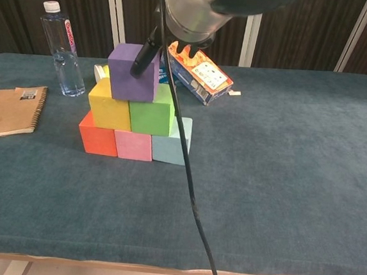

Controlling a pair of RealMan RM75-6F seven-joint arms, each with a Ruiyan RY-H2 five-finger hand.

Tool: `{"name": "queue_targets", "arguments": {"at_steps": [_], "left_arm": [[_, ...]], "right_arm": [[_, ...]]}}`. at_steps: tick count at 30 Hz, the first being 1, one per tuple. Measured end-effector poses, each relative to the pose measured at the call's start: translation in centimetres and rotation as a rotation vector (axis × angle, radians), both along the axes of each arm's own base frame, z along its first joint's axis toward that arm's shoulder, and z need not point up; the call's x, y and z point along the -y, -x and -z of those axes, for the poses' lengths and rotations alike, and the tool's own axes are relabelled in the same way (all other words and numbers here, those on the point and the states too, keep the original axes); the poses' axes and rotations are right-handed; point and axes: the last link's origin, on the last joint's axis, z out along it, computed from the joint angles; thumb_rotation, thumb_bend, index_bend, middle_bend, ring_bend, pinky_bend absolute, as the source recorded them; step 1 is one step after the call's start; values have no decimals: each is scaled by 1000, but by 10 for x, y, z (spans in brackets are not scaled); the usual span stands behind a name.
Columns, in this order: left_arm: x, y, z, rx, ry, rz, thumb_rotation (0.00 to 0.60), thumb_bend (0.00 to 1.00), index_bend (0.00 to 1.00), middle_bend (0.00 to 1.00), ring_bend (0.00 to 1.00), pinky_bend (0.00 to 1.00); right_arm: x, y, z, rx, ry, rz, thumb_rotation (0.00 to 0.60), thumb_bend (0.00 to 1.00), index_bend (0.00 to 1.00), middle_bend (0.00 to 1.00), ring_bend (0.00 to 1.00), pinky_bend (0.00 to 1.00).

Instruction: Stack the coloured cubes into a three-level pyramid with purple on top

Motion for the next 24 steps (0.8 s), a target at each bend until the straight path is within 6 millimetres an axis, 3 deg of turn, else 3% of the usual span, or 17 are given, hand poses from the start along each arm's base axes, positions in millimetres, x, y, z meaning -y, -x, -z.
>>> {"name": "queue_targets", "arguments": {"at_steps": [14, 17, 24], "left_arm": [[1, 1, 0, -1, -1, -1, 543, 23, 138, 62, 0, 66], [1, 0, 0, -3, -1, -1, 542, 23, 138, 62, 0, 66], [0, 1, 1, -3, 4, -2, 541, 22, 138, 62, 0, 65]], "right_arm": [[0, 2, 0, -1, -2, -1, 588, 236, 65, 0, 0, 0], [0, 2, -1, 0, -4, -4, 589, 236, 117, 0, 0, 0], [1, 2, -3, 2, 27, -17, 591, 236, 340, 0, 0, 0]]}}
